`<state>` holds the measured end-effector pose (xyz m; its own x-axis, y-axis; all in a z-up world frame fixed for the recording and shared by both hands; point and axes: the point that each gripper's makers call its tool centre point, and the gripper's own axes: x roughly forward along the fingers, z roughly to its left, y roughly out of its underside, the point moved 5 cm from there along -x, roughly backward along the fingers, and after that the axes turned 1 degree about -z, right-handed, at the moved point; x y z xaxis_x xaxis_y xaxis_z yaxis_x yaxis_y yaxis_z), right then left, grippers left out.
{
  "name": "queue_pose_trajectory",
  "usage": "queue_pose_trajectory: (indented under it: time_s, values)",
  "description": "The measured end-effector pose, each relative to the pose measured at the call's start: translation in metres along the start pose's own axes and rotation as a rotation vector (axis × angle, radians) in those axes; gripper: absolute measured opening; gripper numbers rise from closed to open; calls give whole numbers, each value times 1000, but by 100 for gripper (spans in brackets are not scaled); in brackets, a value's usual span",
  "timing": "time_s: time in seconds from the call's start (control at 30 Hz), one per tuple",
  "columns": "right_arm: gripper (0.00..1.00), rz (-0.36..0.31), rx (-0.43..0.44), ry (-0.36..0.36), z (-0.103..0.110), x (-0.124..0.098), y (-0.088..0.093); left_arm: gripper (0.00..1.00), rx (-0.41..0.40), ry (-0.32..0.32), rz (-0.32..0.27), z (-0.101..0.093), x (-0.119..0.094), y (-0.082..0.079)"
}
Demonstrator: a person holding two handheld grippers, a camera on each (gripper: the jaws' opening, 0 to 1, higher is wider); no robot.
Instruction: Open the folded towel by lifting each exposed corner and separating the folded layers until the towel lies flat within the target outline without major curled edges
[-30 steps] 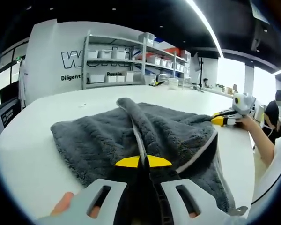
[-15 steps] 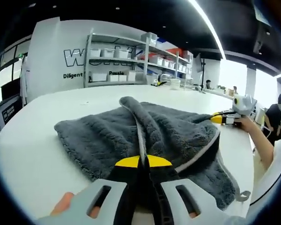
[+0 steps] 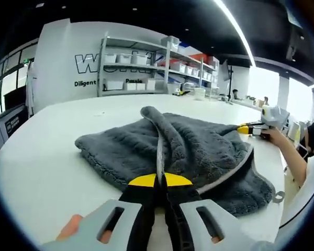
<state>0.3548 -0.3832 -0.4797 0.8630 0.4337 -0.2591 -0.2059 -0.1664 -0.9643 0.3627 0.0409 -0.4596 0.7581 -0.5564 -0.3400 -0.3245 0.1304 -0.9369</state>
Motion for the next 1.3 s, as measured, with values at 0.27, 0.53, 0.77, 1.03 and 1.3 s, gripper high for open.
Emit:
queue_pose_trajectory:
  time_s: [0.27,0.53,0.77,1.03,1.3]
  values:
    - [2,3,14,42,-12,-5,2,3,-1,-11,0,3,0,0]
    - [2,5,28,82,-29,-10,4,3,-12,-24,1,7,-2,1]
    - [2,6,37,110,-39,-13,7,3,-14,-32,0,9,-3,2]
    - [2,8,45,138,-53,-18,10,3,-17,-39,-1,10,-5,3]
    - [2,11,57,193,-72,-27,13,3,-20,-62,0,16,-9,4]
